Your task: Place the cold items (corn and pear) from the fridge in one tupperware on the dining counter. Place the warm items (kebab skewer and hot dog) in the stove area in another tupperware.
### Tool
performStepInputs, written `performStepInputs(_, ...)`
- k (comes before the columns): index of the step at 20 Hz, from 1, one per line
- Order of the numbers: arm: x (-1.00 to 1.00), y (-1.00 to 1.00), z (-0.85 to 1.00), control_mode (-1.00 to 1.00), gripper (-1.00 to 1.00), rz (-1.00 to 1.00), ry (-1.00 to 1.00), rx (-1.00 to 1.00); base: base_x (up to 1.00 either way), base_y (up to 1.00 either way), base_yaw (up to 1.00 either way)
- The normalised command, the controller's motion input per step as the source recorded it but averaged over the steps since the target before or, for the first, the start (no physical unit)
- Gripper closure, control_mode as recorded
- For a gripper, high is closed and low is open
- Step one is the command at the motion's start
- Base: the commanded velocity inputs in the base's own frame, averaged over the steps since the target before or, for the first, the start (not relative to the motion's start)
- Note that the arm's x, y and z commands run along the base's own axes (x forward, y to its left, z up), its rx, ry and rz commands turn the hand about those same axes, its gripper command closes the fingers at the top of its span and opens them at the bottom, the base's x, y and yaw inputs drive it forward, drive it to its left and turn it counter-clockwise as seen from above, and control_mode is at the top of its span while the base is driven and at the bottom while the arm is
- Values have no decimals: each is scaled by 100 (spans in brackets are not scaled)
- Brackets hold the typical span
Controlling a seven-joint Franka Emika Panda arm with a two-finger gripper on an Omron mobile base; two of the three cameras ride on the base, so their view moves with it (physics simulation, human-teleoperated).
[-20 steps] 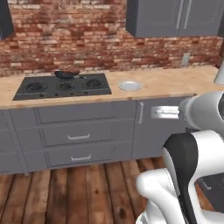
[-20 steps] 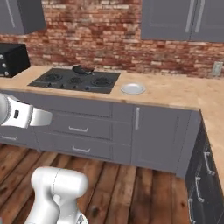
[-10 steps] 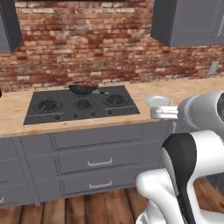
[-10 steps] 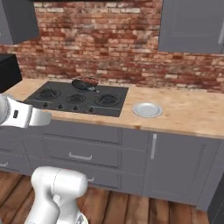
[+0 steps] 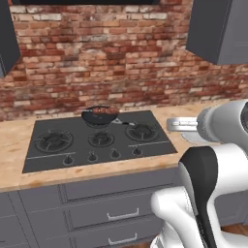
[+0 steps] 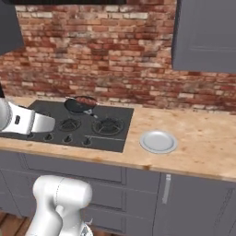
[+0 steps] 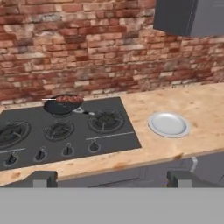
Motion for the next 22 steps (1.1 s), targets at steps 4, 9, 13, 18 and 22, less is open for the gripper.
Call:
performStepInputs(4,0,0,0,100,-100,0,0,0,74,45,-6)
performStepInputs(9,0,0,0,100,-100,0,0,0,75,45,-3)
performStepInputs(13,67,16,0,-100,-100,0,21,0,22,8,0)
performStepInputs(18,90,19,0,-100,-100,2,38,0,0,0,0)
performStepInputs(22,74,19,-15,-100,-100,43,38,0,0,0,0)
